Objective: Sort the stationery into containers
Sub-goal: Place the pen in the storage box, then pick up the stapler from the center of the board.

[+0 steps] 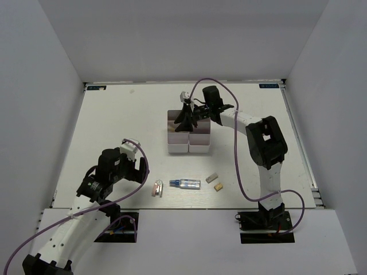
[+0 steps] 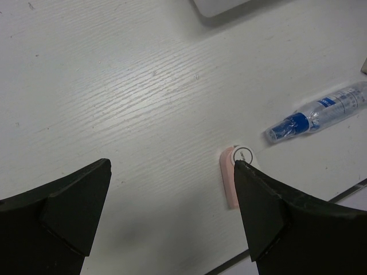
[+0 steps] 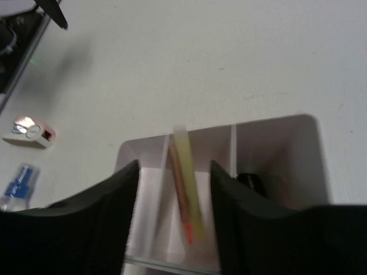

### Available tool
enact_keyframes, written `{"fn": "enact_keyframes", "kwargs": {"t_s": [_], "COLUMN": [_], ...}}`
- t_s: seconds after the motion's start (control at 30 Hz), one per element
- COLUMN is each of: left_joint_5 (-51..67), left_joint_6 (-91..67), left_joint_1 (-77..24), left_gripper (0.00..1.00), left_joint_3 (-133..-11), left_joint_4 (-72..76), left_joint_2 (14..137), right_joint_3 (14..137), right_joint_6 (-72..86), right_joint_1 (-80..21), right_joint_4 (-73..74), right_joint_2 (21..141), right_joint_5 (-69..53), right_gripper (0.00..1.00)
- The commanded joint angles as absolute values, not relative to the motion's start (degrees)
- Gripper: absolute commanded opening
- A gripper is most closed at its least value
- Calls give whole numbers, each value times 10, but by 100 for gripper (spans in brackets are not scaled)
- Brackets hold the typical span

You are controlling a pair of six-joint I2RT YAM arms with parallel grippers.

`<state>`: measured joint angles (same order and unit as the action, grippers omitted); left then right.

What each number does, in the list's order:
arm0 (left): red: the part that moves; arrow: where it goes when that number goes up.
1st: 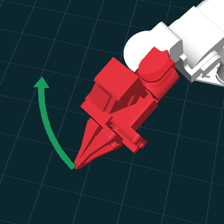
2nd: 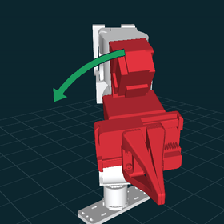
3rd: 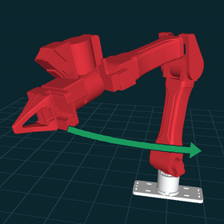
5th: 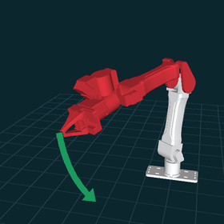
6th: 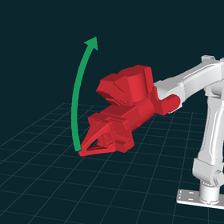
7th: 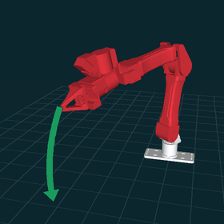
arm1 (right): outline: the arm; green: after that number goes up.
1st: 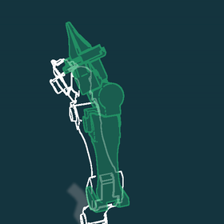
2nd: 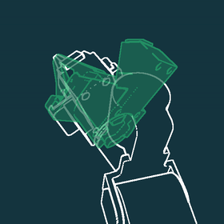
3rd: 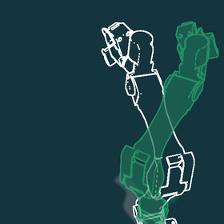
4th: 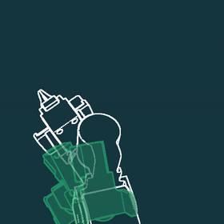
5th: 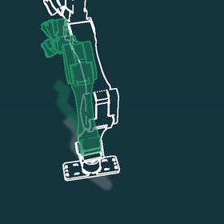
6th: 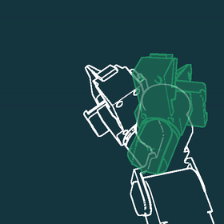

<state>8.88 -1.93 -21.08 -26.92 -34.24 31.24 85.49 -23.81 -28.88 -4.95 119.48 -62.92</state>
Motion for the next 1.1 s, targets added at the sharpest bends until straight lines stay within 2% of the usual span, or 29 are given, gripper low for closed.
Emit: {"fn": "enact_keyframes", "kwargs": {"t_s": [0.0, 0.13, 0.23, 0.27, 0.3, 0.33, 0.37, 0.47, 0.53, 0.57, 0.63, 0.7, 0.73, 0.77, 0.8, 0.83, 0.9, 0.93, 0.97, 1.03, 1.07], "left_joint_5": [105, 111, 122, 127, 131, 145, 149, 185, 213, 229, 247, 251, 247, 209, 189, 171, 90, 52, 30, -49, -49], "left_joint_6": [-18, -19, -19, -19, -18, -17, -18, -18, -21, -26, -36, -46, -64, -73, -80, -106, -130, -137, -164, -191, -205], "left_joint_1": [-207, -207, -207, -207, -207, -207, -207, -207, -207, -206, -208, -210, -211, -229, -239, -262, -305, -332, -363, -406, -437], "left_gripper": [98, 98, 93, 90, 80, 76, 65, 48, 35, 35, 35, 40, 49, 58, 72, 77, 82, 86, 88, 88, 88], "left_joint_3": [-270, -271, -269, -271, -271, -272, -273, -277, -278, -281, -284, -290, -291, -296, -303, -319, -359, -370, -380, -414, -420], "left_joint_4": [-333, -332, -331, -330, -327, -328, -325, -323, -315, -313, -316, -322, -331, -336, -354, -365, -395, -422, -433, -476, -489], "left_joint_2": [319, 324, 331, 335, 337, 344, 347, 361, 374, 380, 398, 409, 410, 410, 407, 404, 409, 418, 434, 475, 487], "right_joint_3": [844, 840, 841, 840, 832, 829, 824, 819, 816, 815, 827, 853, 854, 851, 852, 859, 859, 826, 800, 671, 646], "right_joint_6": [-280, -269, -234, -225, -206, -187, -173, -148, -125, -125, -120, -120, -102, -78, -65, -81, -160, -180, -189, -198, -191], "right_joint_1": [-287, -287, -287, -287, -288, -289, -290, -293, -292, -292, -292, -291, -286, -284, -276, -270, -269, -268, -268, -261, -258], "right_joint_4": [-32, -40, -54, -62, -75, -83, -94, -95, -89, -68, -26, 93, 123, 131, 189, 224, 347, 351, 338, 247, 210], "right_joint_2": [1175, 1159, 1144, 1140, 1117, 1117, 1101, 1084, 1060, 1045, 1021, 1013, 999, 997, 993, 984, 963, 928, 910, 806, 758], "right_joint_5": [-631, -628, -633, -635, -641, -644, -646, -655, -659, -660, -628, -602, -577, -575, -575, -570, -543, -500, -478, -394, -346], "right_gripper": [62, 59, 43, 35, 32, 32, 31, 29, 24, 22, 0, 0, 0, 9, 78, 91, 91, 91, 91, 91, 91]}}
